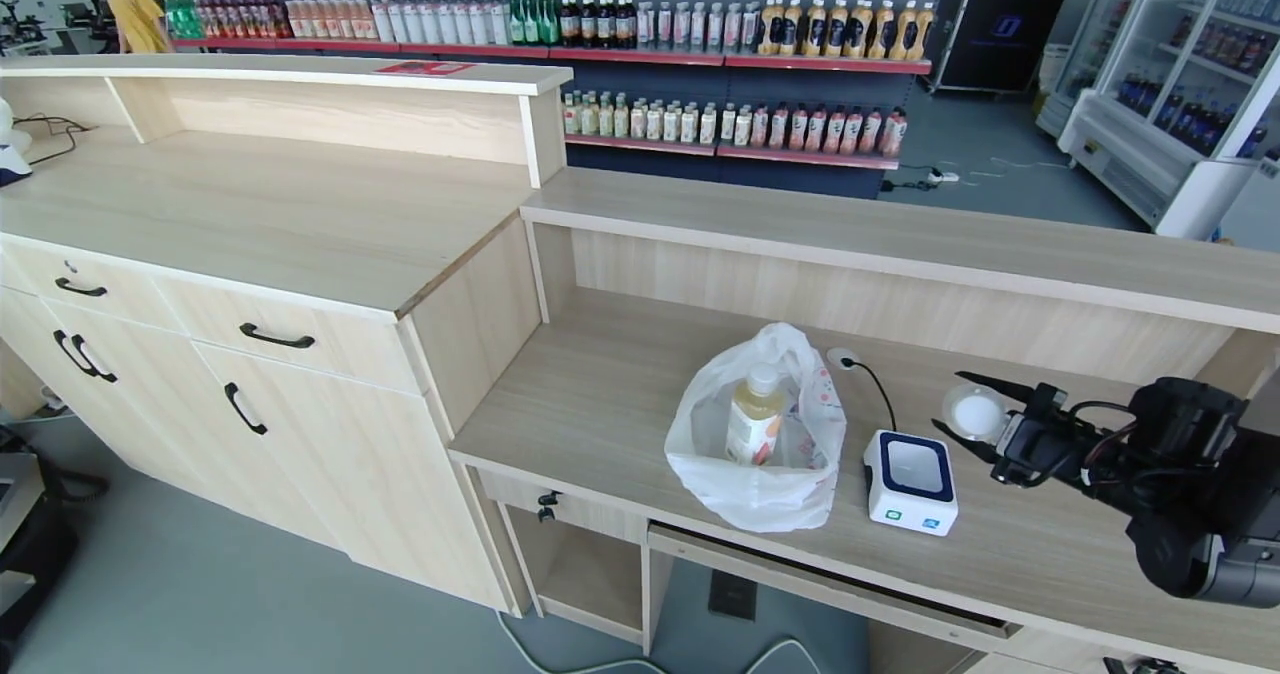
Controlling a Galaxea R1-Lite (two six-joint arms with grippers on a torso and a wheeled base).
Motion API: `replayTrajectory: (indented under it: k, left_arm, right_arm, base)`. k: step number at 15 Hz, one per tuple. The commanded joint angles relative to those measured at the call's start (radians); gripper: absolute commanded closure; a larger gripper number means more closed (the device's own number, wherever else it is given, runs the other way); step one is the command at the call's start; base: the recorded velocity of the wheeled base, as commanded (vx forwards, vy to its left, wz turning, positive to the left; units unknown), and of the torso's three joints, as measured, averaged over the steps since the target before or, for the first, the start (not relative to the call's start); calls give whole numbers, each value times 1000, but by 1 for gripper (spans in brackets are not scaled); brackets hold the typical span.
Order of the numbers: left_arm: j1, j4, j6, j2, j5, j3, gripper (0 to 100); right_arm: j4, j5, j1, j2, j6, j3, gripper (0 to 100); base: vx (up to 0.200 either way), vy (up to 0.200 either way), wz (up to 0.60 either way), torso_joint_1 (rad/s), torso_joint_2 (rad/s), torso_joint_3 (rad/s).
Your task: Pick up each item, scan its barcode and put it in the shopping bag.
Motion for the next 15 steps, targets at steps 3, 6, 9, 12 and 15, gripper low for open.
replayTrajectory:
  k: [3, 6, 9, 12, 15]
  left_arm:
    - [0, 0, 0, 0, 0, 0, 0]
    - [0, 0, 0, 2, 0, 0, 0]
    - [0, 0, 0, 2, 0, 0, 0]
    - [0, 0, 0, 2, 0, 0, 0]
    - [0, 0, 0, 2, 0, 0, 0]
  right_arm:
    - [-1, 4, 0, 27, -1, -23, 100]
    - [-1, 15, 1, 68, -1, -66, 100]
    - [-1, 39, 18, 97, 7, -96, 100]
    - [-1, 87, 55, 131, 55, -167, 100]
    - [-1, 87, 64, 139, 64, -179, 100]
  base:
    - [0, 0, 0, 0, 0, 0]
    - [0, 0, 0, 0, 0, 0]
    - [0, 0, 0, 0, 0, 0]
    - [0, 0, 0, 0, 0, 0]
    - [0, 0, 0, 0, 0, 0]
